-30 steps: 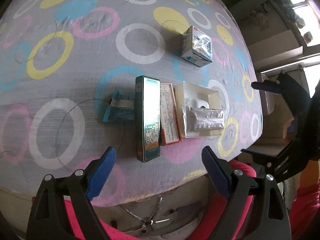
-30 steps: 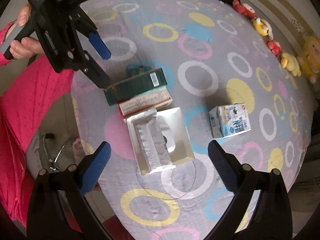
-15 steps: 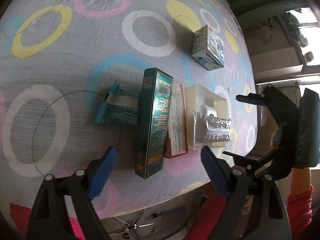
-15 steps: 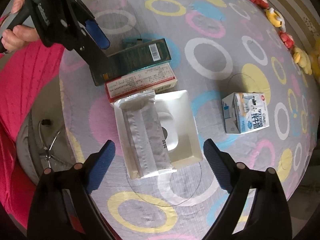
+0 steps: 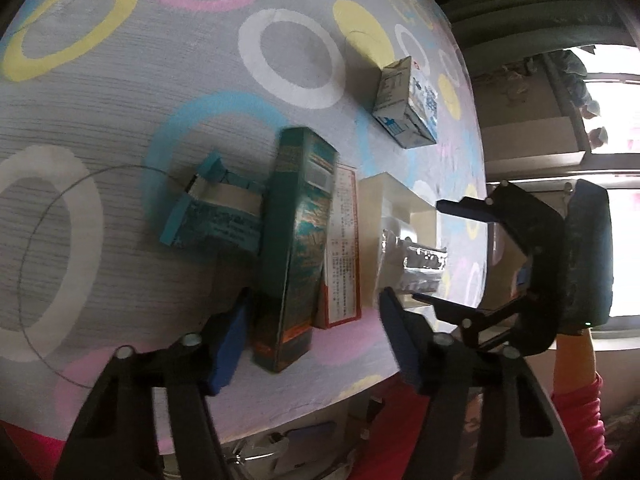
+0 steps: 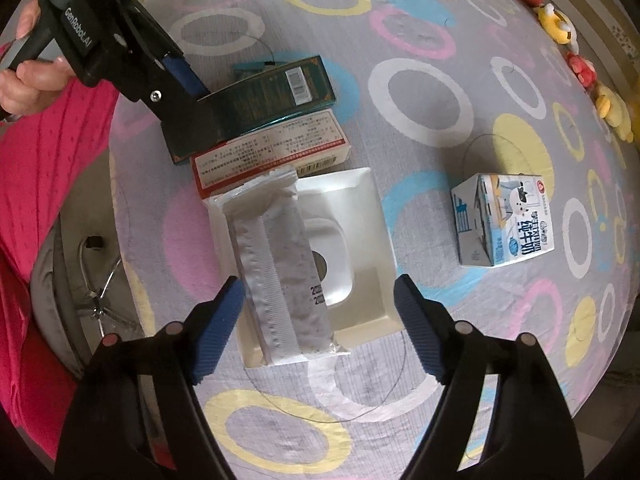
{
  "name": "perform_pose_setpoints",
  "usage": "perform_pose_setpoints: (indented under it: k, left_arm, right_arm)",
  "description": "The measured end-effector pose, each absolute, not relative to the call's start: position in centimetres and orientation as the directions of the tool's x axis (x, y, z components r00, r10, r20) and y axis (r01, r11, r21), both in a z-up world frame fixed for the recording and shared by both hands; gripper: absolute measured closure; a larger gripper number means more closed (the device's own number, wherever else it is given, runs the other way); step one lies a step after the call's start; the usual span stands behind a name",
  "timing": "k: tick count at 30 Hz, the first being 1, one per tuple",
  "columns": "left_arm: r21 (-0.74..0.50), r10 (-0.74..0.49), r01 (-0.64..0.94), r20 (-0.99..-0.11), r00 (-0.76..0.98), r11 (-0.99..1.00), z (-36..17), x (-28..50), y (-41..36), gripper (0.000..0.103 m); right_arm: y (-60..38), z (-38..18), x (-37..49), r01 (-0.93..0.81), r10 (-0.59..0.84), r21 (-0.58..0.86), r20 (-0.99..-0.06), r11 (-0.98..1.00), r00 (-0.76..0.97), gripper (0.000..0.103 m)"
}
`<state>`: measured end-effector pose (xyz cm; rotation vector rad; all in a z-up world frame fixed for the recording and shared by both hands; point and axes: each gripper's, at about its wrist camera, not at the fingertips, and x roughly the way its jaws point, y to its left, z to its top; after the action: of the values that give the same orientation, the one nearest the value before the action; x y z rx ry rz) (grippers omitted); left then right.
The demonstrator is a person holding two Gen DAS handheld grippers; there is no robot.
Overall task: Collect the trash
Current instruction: 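Grasp the green box with the left gripper while the right gripper grasps the white wrapper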
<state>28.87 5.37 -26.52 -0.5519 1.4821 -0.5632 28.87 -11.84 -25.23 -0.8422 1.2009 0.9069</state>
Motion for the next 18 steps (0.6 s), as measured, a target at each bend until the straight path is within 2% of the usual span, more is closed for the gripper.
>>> perform_pose_setpoints:
  k: [5,9,11,13,14,15,18]
  left_arm:
    - [-0.657,-0.657,-0.008,-0.754,0.01,0.754,-26.9,29.0,5.3,0.05]
    - [-0.647,-0.647,-0.03,-0.763,0.006,0.762,-27.5,29.1,5.5,0.063]
    - [-0.646,-0.647,-0.039,-0.763,0.003,0.762,-27.7,29.0,5.6,0.066]
    - [-0.64,-0.64,-0.045,-0.768,0.004,0.767,-27.8,29.0,5.7,0.069]
    - [-0.633,-0.633,-0.049,-0.774,0.008,0.773,-27.8,29.0,5.7,0.069]
    - [-0.635,-0.635,-0.049,-0.772,0.009,0.771,-27.8,29.0,5.7,0.07]
    - [-0.624,-0.624,-0.047,-0.781,0.017,0.78,-27.6,28.9,5.9,0.079]
  right_arm:
    - [-11.7,-25.7,29.3,-0.913,0.128,-0.043,-0.986,0.405,0.103,0.035]
    - [-11.5,-25.9,29.4,-0.917,0.129,-0.032,-0.987,0.398,0.091,0.044]
    - [-11.5,-26.0,29.3,-0.918,0.133,-0.02,-0.988,0.397,0.079,0.051]
    - [-11.3,-26.0,29.2,-0.92,0.132,-0.025,-0.988,0.392,0.083,0.051]
    - [-11.3,-26.0,29.2,-0.92,0.136,-0.024,-0.987,0.391,0.084,0.055]
    - [-11.3,-25.8,29.2,-0.919,0.147,-0.011,-0.986,0.393,0.075,0.063]
    - [-11.4,-25.7,29.0,-0.915,0.147,-0.012,-0.986,0.403,0.078,0.067]
